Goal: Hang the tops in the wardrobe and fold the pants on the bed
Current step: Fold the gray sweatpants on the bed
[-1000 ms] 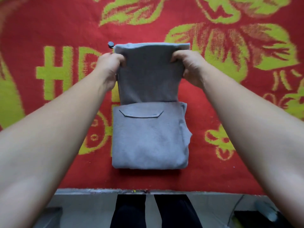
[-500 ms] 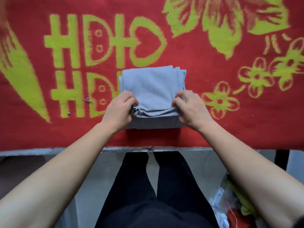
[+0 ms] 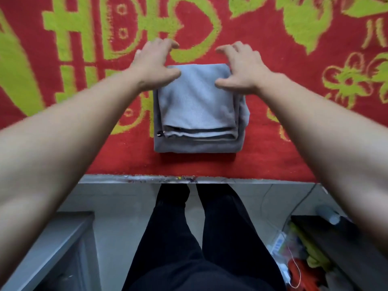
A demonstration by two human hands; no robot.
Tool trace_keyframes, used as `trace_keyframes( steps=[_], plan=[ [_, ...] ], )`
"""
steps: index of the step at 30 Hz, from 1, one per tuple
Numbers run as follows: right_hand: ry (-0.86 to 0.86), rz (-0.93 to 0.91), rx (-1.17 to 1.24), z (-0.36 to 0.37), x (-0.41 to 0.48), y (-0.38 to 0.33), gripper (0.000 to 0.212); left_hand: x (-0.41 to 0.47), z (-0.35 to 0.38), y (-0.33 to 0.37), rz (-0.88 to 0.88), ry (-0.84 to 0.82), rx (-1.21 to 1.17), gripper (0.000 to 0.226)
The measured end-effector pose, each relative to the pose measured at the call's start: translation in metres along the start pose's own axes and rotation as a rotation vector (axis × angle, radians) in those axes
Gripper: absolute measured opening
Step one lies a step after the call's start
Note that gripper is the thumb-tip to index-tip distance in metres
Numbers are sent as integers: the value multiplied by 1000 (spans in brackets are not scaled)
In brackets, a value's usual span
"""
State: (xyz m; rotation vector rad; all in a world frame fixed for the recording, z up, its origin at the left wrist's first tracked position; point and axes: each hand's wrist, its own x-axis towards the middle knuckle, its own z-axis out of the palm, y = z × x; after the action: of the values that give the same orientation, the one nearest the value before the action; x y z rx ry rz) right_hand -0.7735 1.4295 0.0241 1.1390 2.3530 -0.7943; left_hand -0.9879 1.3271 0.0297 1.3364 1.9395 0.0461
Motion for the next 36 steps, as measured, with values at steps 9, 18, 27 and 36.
trace_keyframes(
  steps=[9,18,27,36],
  plan=[
    [-274,-14,-19,-3,29,-2,110,24,19,17,-53,-274,309,98],
    [-215,-32,-231,14,-63,-37,45,-79,41,24,-22,-175,484,25],
    [212,-63,-236,-56,-133,-111,44,-164,-47,30,83,281,481,36],
    [692,-321,-241,-243,-222,-284,61,-327,-268,52,172,934,360,62]
  ],
)
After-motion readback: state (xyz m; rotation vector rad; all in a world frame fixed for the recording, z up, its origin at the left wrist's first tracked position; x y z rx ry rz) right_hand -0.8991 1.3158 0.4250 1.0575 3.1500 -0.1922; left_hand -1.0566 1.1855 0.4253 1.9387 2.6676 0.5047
